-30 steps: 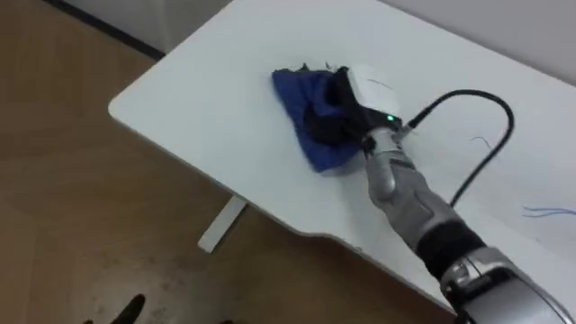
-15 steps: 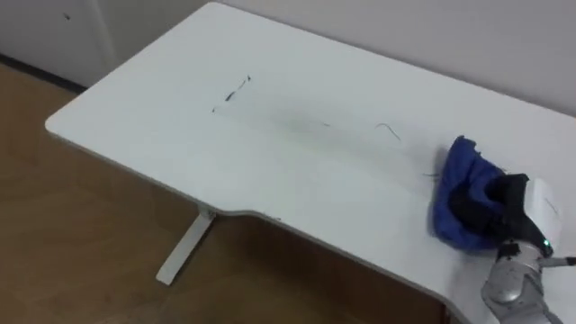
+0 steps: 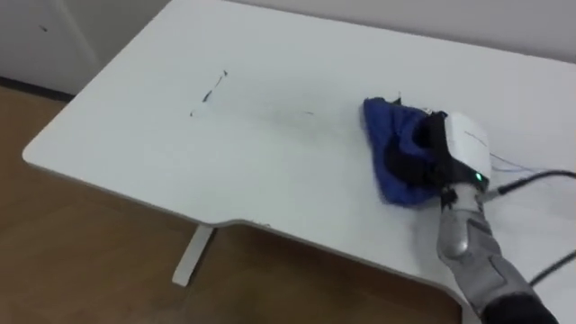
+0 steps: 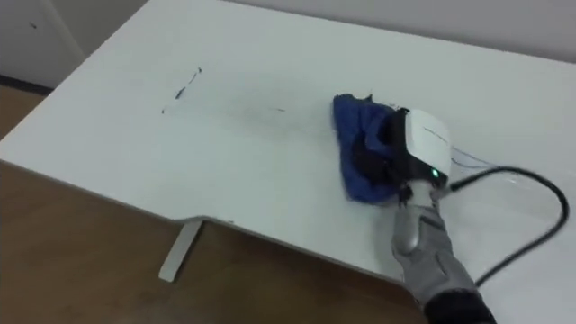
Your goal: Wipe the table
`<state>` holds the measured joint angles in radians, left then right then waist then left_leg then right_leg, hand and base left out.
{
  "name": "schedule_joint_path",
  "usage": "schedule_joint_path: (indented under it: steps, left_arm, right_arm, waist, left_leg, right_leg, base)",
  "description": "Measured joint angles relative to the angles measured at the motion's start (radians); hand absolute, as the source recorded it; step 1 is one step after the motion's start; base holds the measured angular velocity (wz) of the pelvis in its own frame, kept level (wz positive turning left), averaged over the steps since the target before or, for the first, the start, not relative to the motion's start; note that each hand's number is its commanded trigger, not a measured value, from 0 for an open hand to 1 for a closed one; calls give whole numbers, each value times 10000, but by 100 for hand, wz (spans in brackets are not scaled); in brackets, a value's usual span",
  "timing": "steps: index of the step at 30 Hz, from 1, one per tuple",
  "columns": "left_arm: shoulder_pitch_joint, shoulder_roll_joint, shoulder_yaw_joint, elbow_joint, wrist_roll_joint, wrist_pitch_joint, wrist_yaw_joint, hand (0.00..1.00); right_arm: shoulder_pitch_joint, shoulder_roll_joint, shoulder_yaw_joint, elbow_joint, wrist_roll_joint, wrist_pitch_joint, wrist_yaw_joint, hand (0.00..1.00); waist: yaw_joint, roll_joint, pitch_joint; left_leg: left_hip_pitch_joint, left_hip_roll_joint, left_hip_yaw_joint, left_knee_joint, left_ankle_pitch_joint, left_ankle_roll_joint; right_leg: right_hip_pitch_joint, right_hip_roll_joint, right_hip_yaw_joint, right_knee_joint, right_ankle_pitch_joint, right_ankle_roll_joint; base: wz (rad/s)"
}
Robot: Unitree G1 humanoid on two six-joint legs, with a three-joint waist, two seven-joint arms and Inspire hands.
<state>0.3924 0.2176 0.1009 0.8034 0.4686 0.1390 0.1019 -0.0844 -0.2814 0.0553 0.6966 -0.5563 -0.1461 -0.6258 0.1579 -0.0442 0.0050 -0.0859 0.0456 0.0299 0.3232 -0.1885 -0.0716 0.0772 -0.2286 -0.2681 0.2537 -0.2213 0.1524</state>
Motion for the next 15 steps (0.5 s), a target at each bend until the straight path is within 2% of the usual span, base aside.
schedule_joint_path:
  steps: [1,2,4,6,8,9,11,12,15]
  left_arm:
    - [-26,18,184,9,57,-13,2,0]
    - [12,118,519,13,164,-33,9,0]
    - [74,280,902,13,258,-107,25,0]
    - [80,363,1008,15,281,-179,28,0]
    - [137,358,997,15,248,-203,27,0]
    - [139,357,951,16,245,-205,28,0]
    - [142,323,671,13,148,-203,27,0]
    - [139,304,592,13,149,-195,27,0]
    - [55,106,182,15,142,-41,24,0]
  right_arm:
    - [270,-1,-313,12,57,-71,-115,100]
    - [791,-18,-847,27,100,-81,-260,100]
    - [1480,-248,-1582,255,154,-81,-380,100]
    - [1830,-594,-2126,738,382,-80,-386,100]
    - [2025,-945,-2369,1198,840,-16,-274,100]
    - [2046,-986,-2357,1202,976,63,-231,100]
    - [1869,-1017,-2227,1012,1202,410,-80,100]
    - [1785,-1016,-2150,902,1200,560,-40,100]
    - [1004,-865,-1208,212,693,1734,253,100]
  waist:
    - [-90,-65,-6]
    - [-217,-164,-32]
    - [-410,-326,-142]
    - [-462,-275,-188]
    - [-465,-130,-236]
    - [-450,-90,-223]
    - [-363,57,-220]
    - [-332,94,-205]
    - [225,236,-165]
  left_leg:
    - [52,-52,-34,10,-35,59]
    - [121,-137,-78,46,-71,121]
    - [115,-226,-180,201,-180,250]
    - [183,-247,-209,351,-371,352]
    - [379,-240,-170,371,-520,480]
    - [427,-238,-162,365,-553,490]
    - [482,-239,-172,364,-601,579]
    - [490,-227,-175,365,-604,592]
    - [614,-227,-353,218,-612,624]
  right_leg:
    - [157,-6,-97,-87,23,40]
    - [306,4,-379,-178,34,54]
    - [406,42,-621,-166,59,35]
    - [468,224,-676,-175,110,-41]
    - [501,498,-596,-215,233,-238]
    - [502,569,-591,-227,268,-293]
    - [428,846,-446,-322,402,-492]
    - [397,903,-356,-333,429,-531]
    - [141,1147,-65,-329,657,-750]
  base:
    - [43]
    - [22]
    - [21]
    - [-1]
    - [-27]
    - [-31]
    - [-34]
    - [-42]
    - [-67]
